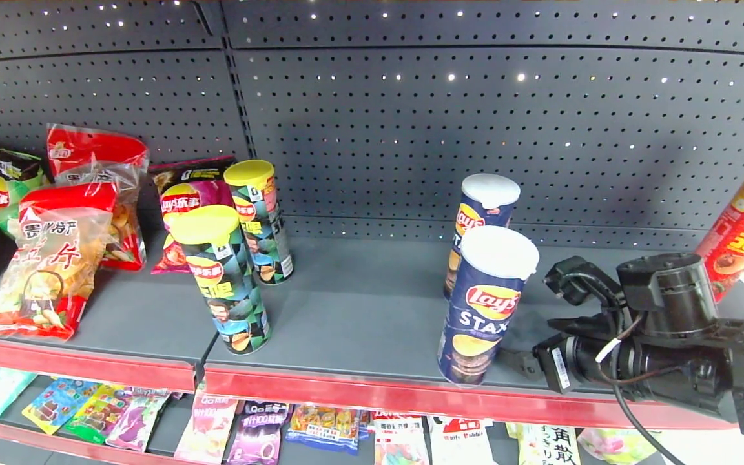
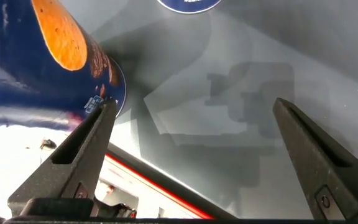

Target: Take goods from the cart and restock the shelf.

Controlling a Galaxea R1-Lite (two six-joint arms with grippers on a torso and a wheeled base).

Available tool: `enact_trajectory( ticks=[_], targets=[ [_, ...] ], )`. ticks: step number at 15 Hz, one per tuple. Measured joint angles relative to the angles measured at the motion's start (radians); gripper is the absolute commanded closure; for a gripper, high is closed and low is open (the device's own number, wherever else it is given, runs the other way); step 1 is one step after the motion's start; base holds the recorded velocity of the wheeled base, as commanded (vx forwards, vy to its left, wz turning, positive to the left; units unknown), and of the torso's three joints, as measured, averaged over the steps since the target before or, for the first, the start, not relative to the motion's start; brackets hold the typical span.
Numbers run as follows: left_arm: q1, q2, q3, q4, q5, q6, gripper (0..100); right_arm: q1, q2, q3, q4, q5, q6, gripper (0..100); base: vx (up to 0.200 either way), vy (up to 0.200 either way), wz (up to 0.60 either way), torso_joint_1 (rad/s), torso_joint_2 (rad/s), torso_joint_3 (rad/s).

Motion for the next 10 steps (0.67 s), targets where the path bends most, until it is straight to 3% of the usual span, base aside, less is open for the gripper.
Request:
enact_trajectory(
  ticks=[10],
  targets=[
    [0.0, 0.0, 0.0, 0.0, 0.0, 0.0, 0, 0.013, 0.007, -0.004, 0.001, 0.0, 0.013, 0, 0.0, 0.0, 0.0, 0.0, 0.0, 0.0]
  ],
)
